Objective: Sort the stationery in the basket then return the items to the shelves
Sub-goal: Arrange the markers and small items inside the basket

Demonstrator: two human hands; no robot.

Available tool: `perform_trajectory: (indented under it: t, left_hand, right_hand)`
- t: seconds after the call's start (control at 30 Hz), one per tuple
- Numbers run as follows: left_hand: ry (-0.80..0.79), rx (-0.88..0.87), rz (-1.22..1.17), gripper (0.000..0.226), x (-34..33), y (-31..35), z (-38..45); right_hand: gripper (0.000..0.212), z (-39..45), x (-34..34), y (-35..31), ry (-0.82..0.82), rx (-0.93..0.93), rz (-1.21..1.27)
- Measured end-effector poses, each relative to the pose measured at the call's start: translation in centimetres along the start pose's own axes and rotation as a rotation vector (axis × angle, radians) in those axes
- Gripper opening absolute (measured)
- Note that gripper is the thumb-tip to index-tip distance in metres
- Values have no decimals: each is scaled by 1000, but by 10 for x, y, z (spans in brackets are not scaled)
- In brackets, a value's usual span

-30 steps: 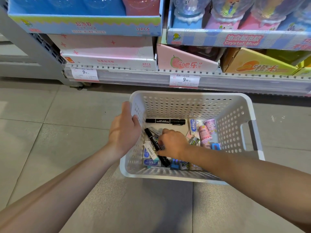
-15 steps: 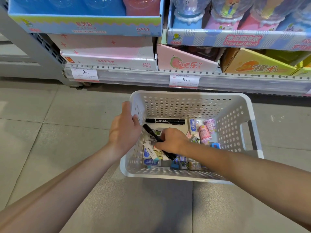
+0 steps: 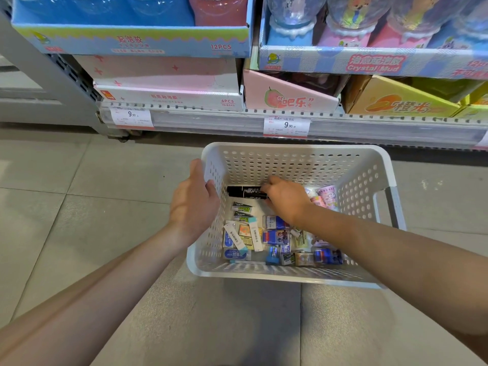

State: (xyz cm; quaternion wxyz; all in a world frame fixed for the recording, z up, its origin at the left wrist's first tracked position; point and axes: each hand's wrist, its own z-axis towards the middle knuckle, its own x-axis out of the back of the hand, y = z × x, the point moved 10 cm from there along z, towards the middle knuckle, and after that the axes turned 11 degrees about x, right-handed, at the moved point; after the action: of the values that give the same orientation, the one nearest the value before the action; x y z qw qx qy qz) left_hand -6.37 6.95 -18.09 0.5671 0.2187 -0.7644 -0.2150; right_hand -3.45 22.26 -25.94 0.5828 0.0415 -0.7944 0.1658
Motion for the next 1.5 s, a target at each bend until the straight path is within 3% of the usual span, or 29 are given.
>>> perform_trajectory:
  t: [0.6, 0.83, 1.0, 1.37, 1.5]
  left_hand:
    - [-2, 17, -23, 20, 0, -2, 2]
    - [3, 25, -28, 17, 1, -2, 1]
    - [9, 23, -26, 14, 2, -1, 1]
    - [2, -2, -21, 11, 1, -1, 1]
    - [-3, -13, -21, 17, 1, 1, 0]
  right_hand:
    - [28, 10, -20, 3, 53, 9, -112]
    - [14, 13, -22, 2, 45, 33, -135]
    - [26, 12, -18, 1, 86, 42, -106]
    - [25, 9, -18, 5, 45, -78, 46]
    - [33, 3, -8, -18, 144, 61, 117]
